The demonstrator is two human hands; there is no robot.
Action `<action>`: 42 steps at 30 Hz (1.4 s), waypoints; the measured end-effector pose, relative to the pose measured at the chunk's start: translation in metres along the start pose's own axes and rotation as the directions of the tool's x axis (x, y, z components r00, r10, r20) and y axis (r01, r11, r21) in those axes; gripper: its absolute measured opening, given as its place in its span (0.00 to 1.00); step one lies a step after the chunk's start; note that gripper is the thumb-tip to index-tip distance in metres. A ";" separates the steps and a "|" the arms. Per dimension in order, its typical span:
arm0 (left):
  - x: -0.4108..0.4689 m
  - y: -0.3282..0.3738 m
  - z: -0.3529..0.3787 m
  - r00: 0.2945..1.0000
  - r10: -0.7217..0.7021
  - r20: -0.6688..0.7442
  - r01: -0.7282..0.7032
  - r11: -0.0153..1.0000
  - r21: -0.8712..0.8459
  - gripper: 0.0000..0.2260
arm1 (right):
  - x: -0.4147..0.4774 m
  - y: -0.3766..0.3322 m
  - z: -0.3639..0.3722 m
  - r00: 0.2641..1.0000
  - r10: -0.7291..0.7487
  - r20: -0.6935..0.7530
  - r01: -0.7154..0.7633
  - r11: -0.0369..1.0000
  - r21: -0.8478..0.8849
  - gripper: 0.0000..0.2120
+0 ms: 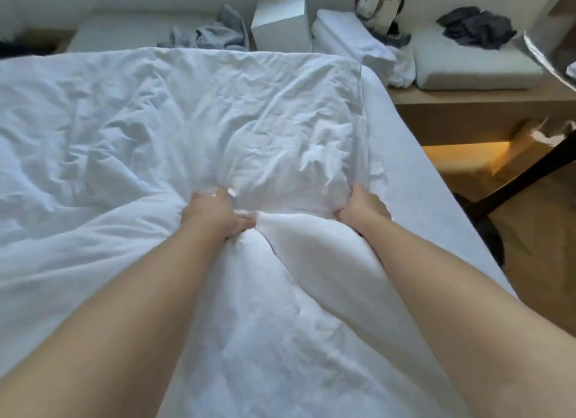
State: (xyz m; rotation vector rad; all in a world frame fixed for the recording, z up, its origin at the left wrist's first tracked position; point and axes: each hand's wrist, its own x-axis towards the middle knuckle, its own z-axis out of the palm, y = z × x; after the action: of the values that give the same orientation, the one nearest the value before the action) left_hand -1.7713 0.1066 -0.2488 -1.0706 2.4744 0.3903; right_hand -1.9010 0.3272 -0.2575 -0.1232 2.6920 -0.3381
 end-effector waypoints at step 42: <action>-0.002 0.026 0.048 0.891 0.411 -0.190 -0.415 0.909 0.019 0.30 | 0.046 0.047 -0.013 0.956 -0.291 0.040 0.289 0.911 -0.293 0.27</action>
State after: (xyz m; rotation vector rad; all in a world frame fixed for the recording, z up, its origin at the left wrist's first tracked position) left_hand -1.7764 0.1448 -0.2877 -0.5992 2.8790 0.4581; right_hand -1.9498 0.3687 -0.2767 -0.6171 2.7109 -0.0150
